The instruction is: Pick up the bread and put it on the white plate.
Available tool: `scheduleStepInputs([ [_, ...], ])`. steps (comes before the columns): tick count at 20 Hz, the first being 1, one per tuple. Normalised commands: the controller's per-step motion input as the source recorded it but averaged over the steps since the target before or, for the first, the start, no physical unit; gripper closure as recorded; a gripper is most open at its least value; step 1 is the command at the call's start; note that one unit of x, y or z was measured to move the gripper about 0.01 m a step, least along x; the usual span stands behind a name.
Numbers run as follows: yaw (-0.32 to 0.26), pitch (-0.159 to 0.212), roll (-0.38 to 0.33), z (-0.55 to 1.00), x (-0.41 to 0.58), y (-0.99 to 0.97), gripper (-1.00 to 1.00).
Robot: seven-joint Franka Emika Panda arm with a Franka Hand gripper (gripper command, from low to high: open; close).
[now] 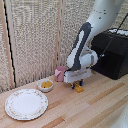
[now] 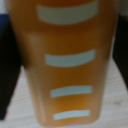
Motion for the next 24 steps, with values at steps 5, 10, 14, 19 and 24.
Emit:
scheduleStepInputs([
  [5, -0.069, -0.027, -0.011, 0.53, -0.116, 0.00, 1.00],
  [10, -0.035, 0.000, 0.000, 1.00, -0.050, 0.00, 1.00],
  [14, 0.000, 0.001, 0.000, 1.00, 0.103, 0.05, 1.00],
  [19, 0.000, 0.022, -0.001, 0.95, 0.219, 0.39, 1.00],
  [24, -0.002, 0.028, 0.016, 0.68, 0.158, 0.79, 1.00],
])
